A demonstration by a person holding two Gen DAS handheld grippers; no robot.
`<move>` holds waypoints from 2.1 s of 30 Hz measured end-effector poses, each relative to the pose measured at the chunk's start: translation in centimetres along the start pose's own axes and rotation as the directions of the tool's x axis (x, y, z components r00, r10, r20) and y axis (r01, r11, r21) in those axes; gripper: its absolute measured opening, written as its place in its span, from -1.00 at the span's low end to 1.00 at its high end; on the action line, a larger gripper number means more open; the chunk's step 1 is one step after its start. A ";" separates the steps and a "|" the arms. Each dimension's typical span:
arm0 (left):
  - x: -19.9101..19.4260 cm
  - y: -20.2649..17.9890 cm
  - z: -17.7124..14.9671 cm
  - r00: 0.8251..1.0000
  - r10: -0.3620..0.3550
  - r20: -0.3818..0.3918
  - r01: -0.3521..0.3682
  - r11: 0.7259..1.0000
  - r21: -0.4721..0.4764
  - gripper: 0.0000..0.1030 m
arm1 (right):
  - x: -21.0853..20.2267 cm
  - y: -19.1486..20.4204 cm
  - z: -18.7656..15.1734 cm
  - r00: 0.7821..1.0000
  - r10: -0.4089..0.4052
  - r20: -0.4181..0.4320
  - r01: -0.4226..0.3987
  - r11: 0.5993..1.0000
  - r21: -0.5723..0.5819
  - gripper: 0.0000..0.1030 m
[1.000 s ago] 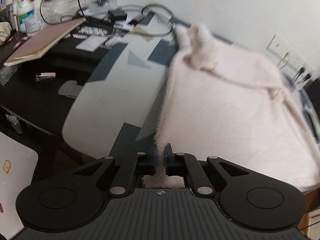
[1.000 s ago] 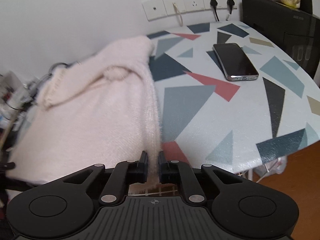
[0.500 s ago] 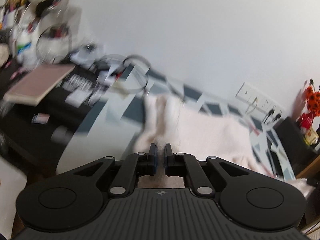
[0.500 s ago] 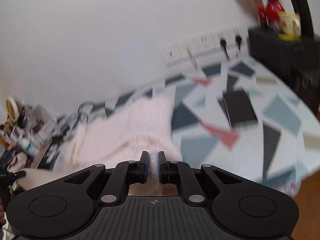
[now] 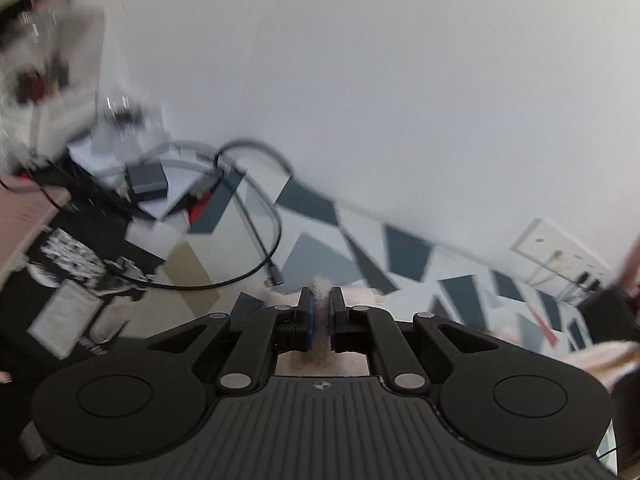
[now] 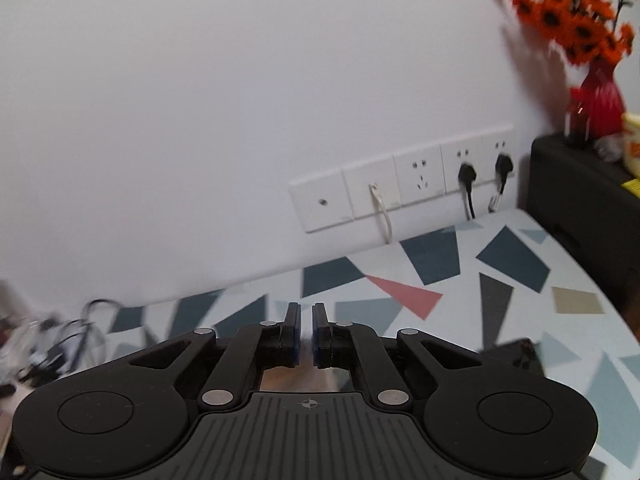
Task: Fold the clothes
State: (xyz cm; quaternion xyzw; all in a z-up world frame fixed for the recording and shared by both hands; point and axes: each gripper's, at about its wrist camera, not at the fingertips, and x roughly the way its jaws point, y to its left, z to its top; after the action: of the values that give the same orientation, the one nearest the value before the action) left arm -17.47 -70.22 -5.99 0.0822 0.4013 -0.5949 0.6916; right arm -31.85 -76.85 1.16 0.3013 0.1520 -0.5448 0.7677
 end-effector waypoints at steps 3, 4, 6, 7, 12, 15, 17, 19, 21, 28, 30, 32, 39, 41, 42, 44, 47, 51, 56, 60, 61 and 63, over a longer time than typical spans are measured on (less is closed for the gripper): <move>5.9 1.2 0.2 0.994 0.018 -0.106 -0.020 1.000 -0.021 -0.83 | 6.8 -0.2 0.5 0.996 -0.058 -0.070 0.059 0.998 0.011 -1.00; 7.7 1.5 0.1 0.989 0.033 -0.146 -0.036 0.999 -0.017 -0.79 | 8.7 -0.3 0.4 0.993 -0.072 -0.094 0.072 0.997 0.005 -1.00; 10.3 2.0 0.0 0.976 0.074 -0.204 -0.077 0.997 -0.004 -0.75 | 11.4 -0.1 -0.6 0.987 -0.081 -0.139 0.079 0.997 -0.022 -0.99; 10.5 2.4 0.2 0.975 0.062 -0.211 -0.064 0.998 -0.004 -0.63 | 12.1 -0.1 -1.2 0.985 -0.066 -0.161 0.062 0.998 -0.027 -0.96; 8.1 3.0 1.6 0.988 -0.006 -0.152 0.019 0.996 0.082 0.42 | 12.2 -0.3 -4.5 0.981 0.000 -0.196 -0.014 0.997 -0.072 0.07; 6.5 3.1 1.8 0.986 -0.080 -0.145 0.104 0.980 0.169 0.50 | 12.6 -0.6 -5.8 0.971 0.032 -0.239 -0.046 0.998 -0.050 0.19; 5.7 3.2 1.6 0.977 -0.142 -0.161 0.176 0.960 0.220 0.59 | 13.1 -0.7 -6.3 0.965 0.049 -0.256 -0.057 0.998 -0.026 0.19; 5.6 2.3 0.7 0.960 -0.190 -0.204 0.243 0.927 0.284 0.62 | 13.7 -0.6 -6.6 0.959 0.054 -0.278 -0.059 0.998 -0.010 0.11; 6.0 0.4 -0.8 0.949 -0.180 -0.257 0.274 0.875 0.398 0.63 | 14.1 -0.4 -6.8 0.955 0.056 -0.291 -0.059 0.998 -0.002 -0.65; 8.0 -2.0 -2.8 0.927 -0.165 -0.336 0.319 0.819 0.477 -0.74 | 11.1 0.4 -6.0 0.982 0.034 -0.186 -0.036 0.999 -0.011 -0.87; 7.6 -1.5 -1.8 0.942 -0.181 -0.282 0.295 0.846 0.444 -0.75 | 9.7 0.6 -5.4 0.990 0.031 -0.139 -0.033 0.999 -0.011 -0.88; 7.6 -1.2 -0.7 0.948 -0.183 -0.258 0.278 0.873 0.402 -0.76 | 8.9 0.6 -4.7 0.995 0.027 -0.097 -0.028 1.000 -0.007 -0.88; 12.9 -0.5 2.0 0.977 0.006 -0.213 0.064 0.946 0.319 -0.63 | 13.6 -0.2 -4.9 0.989 -0.058 -0.138 0.059 0.998 -0.003 -0.88; 13.1 -0.1 2.8 0.977 0.025 -0.210 0.041 0.952 0.303 -0.29 | 15.5 -0.4 -5.5 0.980 -0.096 -0.175 0.095 0.995 -0.014 -0.84; 12.4 0.1 3.0 0.979 0.005 -0.202 0.057 0.952 0.302 -0.14 | 15.9 -0.3 -5.8 0.975 -0.116 -0.190 0.113 0.993 -0.026 -0.74; 10.8 0.3 3.4 0.982 -0.034 -0.186 0.090 0.950 0.300 0.50 | 15.1 -0.5 -6.0 0.977 -0.114 -0.179 0.113 0.993 -0.011 -0.44; 8.6 1.4 2.9 0.970 -0.078 -0.232 0.147 0.942 0.301 0.55 | 12.8 -1.3 -6.1 0.985 -0.079 -0.152 0.084 0.996 0.028 -0.03; 7.8 1.7 0.1 0.927 -0.115 -0.358 0.225 0.932 0.284 0.55 | 9.7 -2.1 -6.7 0.985 -0.019 -0.171 0.025 0.999 0.033 0.02; 8.8 1.1 -2.8 0.897 -0.088 -0.434 0.216 0.942 0.255 -0.77 | 7.6 -1.0 -8.3 0.978 0.003 -0.209 -0.002 1.000 0.005 0.19; 6.8 1.6 -1.7 0.944 -0.102 -0.312 0.172 0.964 0.205 -0.81 | 7.3 -1.0 -9.4 0.974 -0.012 -0.225 0.016 1.000 0.017 0.19; 6.6 1.9 -1.4 0.955 -0.090 -0.282 0.151 0.968 0.203 -0.85 | 7.3 -1.0 -9.4 0.975 -0.009 -0.223 0.015 1.000 0.024 0.19; 7.1 2.4 -1.4 0.965 -0.055 -0.255 0.110 0.973 0.205 -0.86 | 7.4 -1.1 -9.6 0.974 -0.004 -0.225 0.011 1.000 0.029 0.19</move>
State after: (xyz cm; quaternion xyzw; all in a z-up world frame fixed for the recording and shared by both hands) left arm -16.15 -74.09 -12.48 0.2139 0.4202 -0.6487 0.5974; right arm -29.33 -76.56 -10.73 0.3721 0.2307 -0.5121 0.7389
